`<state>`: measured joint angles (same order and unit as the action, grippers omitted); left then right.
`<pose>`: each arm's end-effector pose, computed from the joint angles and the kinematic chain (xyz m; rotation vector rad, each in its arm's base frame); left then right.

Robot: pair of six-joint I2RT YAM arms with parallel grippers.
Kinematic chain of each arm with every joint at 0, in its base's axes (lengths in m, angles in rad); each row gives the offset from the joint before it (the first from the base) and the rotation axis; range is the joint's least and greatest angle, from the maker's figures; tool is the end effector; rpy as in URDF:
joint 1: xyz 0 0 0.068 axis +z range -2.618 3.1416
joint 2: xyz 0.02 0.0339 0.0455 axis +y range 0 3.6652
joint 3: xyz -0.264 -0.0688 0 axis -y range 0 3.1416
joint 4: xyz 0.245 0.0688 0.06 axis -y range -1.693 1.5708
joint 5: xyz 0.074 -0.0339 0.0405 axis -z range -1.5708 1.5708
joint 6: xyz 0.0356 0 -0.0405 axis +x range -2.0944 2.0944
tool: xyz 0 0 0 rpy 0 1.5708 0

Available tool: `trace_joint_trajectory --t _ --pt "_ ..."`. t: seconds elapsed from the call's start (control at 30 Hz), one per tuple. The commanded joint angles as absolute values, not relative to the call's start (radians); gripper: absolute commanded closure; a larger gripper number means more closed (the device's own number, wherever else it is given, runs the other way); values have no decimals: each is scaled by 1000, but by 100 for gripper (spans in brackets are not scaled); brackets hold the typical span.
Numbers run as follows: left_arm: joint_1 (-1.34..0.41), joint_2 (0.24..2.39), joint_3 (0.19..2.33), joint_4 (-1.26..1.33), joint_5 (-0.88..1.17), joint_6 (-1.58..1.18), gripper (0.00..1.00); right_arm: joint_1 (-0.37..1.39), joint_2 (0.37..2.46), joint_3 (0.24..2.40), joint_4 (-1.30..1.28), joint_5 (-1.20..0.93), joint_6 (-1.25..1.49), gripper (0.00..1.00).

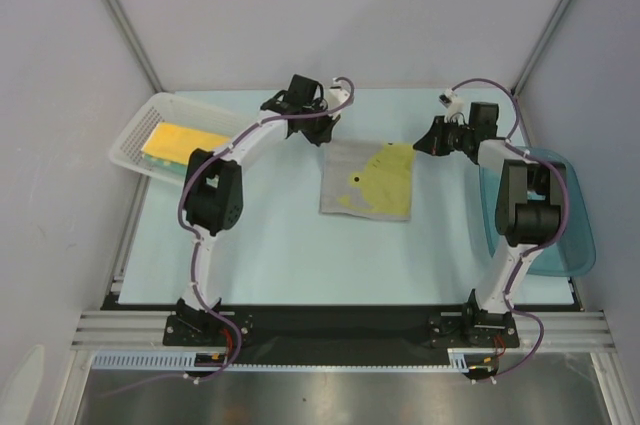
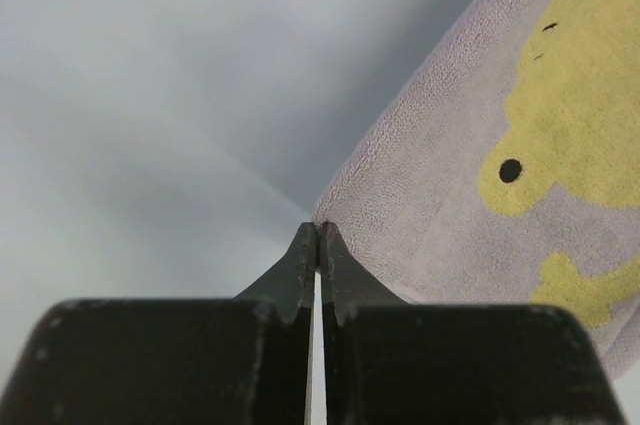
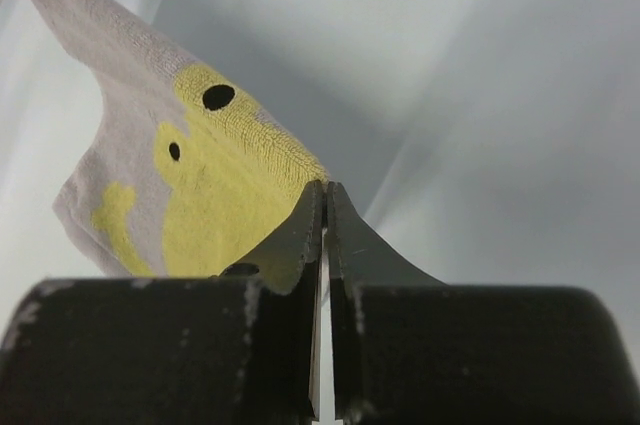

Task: Fold and stack the towels
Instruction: Fold the towel

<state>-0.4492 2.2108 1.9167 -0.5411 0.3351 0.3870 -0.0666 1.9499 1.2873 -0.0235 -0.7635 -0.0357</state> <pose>0.4469 -0.2284 0.2319 1.1098 2.1154 -0.4315 0.4256 -0.0037 0.1922 -0.3682 2.1140 0.7941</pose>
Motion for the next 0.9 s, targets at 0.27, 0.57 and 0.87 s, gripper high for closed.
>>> trace_joint_trajectory --t 0.27,0.57,0.87 --pt "-463 2017 1726 -460 316 442 100 -43 1761 1111 124 -670 -113 100" --pt "-488 1962 1634 -445 313 428 100 -5 1646 1003 140 -555 -152 100" --pt "-508 1876 1496 -411 319 393 100 41 1530 911 88 -525 -153 100"
